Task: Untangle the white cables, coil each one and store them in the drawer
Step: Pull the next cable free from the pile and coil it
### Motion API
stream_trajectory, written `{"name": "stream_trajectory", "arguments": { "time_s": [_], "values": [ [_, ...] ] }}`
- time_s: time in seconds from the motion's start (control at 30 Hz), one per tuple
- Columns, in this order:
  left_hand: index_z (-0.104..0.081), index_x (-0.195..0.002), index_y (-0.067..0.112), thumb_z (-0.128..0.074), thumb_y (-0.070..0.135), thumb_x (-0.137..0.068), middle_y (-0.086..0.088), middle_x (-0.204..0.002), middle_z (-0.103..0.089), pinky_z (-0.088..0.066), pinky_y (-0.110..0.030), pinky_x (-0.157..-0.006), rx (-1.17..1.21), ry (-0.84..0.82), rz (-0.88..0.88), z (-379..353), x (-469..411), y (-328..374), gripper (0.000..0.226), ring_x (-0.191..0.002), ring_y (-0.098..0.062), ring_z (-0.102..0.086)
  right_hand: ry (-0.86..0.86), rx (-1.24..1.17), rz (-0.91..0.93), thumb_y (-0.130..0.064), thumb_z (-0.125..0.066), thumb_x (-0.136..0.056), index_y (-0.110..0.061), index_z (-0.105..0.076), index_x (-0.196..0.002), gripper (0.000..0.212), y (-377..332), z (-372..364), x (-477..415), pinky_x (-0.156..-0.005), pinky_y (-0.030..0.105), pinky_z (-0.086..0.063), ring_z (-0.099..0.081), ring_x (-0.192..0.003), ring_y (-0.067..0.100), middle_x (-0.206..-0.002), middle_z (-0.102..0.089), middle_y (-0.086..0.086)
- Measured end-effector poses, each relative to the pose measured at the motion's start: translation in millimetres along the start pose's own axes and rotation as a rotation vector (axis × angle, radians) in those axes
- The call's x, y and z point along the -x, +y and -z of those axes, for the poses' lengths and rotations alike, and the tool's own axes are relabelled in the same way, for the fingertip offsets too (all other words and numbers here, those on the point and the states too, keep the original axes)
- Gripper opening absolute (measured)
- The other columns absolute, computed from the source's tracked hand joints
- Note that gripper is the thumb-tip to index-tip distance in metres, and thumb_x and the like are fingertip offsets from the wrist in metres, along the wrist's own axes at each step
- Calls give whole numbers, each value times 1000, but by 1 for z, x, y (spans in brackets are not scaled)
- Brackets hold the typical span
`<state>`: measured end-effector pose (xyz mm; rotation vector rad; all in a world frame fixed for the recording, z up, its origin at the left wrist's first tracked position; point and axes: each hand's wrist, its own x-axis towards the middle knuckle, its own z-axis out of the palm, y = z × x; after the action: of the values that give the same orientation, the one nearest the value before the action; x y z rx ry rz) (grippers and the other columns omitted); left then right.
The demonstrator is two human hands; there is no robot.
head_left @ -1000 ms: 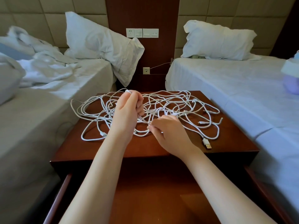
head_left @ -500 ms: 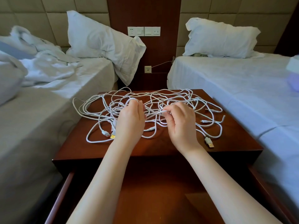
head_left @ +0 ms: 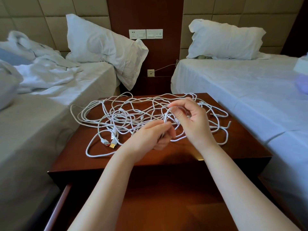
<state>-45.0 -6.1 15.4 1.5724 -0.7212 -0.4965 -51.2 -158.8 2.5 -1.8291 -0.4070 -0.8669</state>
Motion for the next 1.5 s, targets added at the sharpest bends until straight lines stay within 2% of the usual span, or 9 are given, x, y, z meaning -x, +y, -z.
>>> {"name": "stream_trajectory", "arguments": {
  "time_s": [0.27,0.4,0.47,0.63,0.87,1.03,1.17,1.33,1.5],
  "values": [
    [-61,-81,5,-41,20,-95,-1,-52,-43,-40,-21,-49,265,-154,-121,4,5,8,29,-46,-11,-41,-274,-156,-210,-10,-51,-94,-43,-70,-94,38,3,-5,10,-77,22,-51,-65,-82,2,-78,-69,-21],
    [-61,-84,2,-39,18,-100,5,-50,-39,-34,-17,-46,298,56,-212,6,2,10,31,-44,-7,-36,-385,103,-176,-3,-52,-92,-28,-62,-62,40,12,-19,17,-58,22,-39,-49,-56,9,-57,-56,-3],
    [-61,-85,3,-36,15,-103,6,-50,-35,-27,-18,-45,335,238,-235,10,-1,9,33,-45,-7,-29,-437,168,-102,-14,-55,-96,-11,-61,-69,28,14,-27,22,-56,21,-35,-47,-54,7,-58,-55,-1],
    [-56,-85,4,-31,6,-102,5,-53,-39,-30,-19,-48,536,535,-338,23,-7,10,30,-48,-7,-33,-518,304,-63,-30,-55,-97,-26,-69,-115,23,13,-32,26,-68,25,-50,-63,-68,8,-78,-71,-7],
    [-57,-77,17,-35,8,-100,-4,-68,-59,-50,-34,-69,-78,916,-312,30,-12,-14,33,-64,-19,-58,-375,570,10,-31,-53,-97,-18,-69,-93,21,21,-32,25,-88,39,-44,-60,-66,17,-72,-65,-6],
    [-55,-71,12,-36,9,-100,-4,-79,-64,-46,-15,-67,-501,1012,-255,23,-12,-16,35,-71,-14,-61,-106,719,111,-25,-44,-95,-16,-65,-84,25,24,-35,25,-78,32,-38,-62,-75,18,-78,-66,-5],
    [-49,-73,9,-35,11,-100,-12,-83,-62,-45,-35,-71,-746,907,-85,28,-9,-17,30,-76,-26,-57,52,682,119,-23,-47,-95,-18,-64,-83,22,27,-30,22,-71,32,-39,-57,-74,16,-79,-65,-8],
    [-53,-84,6,-33,17,-101,-6,-77,-53,-33,-25,-53,-808,693,68,27,-6,-16,29,-64,-16,-46,192,601,118,-21,-52,-94,-15,-68,-90,18,28,-28,21,-69,33,-41,-54,-77,14,-80,-68,-6],
    [-51,-67,7,-39,25,-102,-1,-53,-39,-30,-27,-49,-353,365,108,19,-2,-8,41,-48,-13,-33,242,413,140,-26,-45,-97,-9,-71,-101,31,26,-22,18,-74,38,-53,-62,-84,13,-90,-72,-2]
  ]
}}
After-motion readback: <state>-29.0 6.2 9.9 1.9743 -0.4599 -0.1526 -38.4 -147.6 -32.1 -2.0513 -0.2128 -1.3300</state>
